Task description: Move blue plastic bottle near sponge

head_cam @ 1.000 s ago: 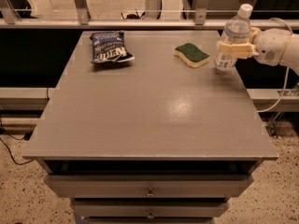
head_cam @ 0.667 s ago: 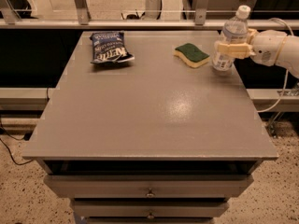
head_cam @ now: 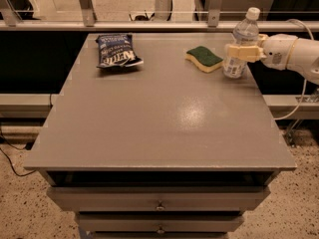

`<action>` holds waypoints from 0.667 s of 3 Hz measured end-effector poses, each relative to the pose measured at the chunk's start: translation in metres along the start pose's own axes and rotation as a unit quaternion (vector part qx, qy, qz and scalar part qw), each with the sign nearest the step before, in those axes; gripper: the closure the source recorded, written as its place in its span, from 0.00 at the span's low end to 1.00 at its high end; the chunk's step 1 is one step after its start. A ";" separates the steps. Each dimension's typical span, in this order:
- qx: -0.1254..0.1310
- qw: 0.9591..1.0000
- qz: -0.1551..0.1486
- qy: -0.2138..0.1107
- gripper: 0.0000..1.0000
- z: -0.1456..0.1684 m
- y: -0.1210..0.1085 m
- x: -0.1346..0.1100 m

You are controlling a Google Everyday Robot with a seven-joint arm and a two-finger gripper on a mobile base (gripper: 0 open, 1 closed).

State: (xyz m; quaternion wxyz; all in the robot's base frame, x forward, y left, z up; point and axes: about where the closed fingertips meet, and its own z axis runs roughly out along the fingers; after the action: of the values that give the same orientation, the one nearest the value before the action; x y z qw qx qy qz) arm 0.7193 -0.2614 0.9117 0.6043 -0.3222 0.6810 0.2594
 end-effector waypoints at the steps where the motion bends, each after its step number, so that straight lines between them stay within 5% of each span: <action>1: 0.002 1.000 0.013 0.007 0.39 0.004 -0.002 0.004; 2: 0.002 1.000 0.013 0.007 0.15 0.004 -0.002 0.001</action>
Offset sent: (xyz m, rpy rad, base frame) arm 0.0088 -0.0046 -0.0224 0.0206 0.1100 -0.0531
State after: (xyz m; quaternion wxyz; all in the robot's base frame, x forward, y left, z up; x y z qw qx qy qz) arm 0.7232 -0.2599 0.9100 0.5966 -0.3141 0.6901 0.2630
